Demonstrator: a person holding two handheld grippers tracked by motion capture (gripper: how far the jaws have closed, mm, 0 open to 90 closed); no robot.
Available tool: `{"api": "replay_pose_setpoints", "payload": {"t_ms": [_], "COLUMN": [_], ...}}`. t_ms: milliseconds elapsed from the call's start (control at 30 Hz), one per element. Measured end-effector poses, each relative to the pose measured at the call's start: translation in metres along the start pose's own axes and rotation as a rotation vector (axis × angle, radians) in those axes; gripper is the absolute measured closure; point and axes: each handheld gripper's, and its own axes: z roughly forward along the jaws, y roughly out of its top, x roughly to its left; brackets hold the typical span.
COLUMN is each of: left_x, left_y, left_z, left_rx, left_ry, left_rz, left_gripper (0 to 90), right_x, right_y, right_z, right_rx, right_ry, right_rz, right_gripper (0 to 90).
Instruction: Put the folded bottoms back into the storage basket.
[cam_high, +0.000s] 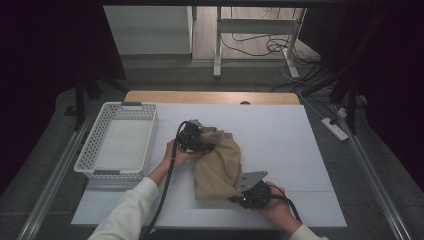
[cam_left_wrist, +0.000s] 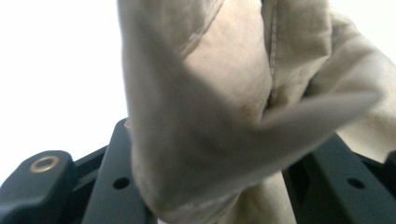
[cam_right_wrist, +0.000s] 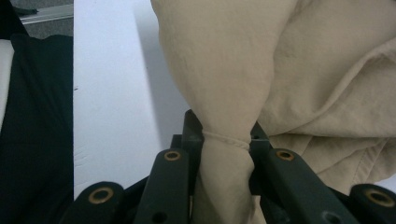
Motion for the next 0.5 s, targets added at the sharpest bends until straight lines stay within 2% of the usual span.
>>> {"api": "replay_pose_setpoints", "payload": {"t_ms": [500], "left_x": [-0.003], "left_y": [0.002], "left_z": [-0.011], "left_rx": [-0.030], "left_ry": [-0.011], "left_rz": [0.014], "left_gripper": [61.1], "right_x": [0.000], "right_y": [0.000], "right_z": [-0.005], "right_rx": [-0.027], "right_ry": [-0.012], "right_rz": [0.003], "right_gripper": [76.6]}}
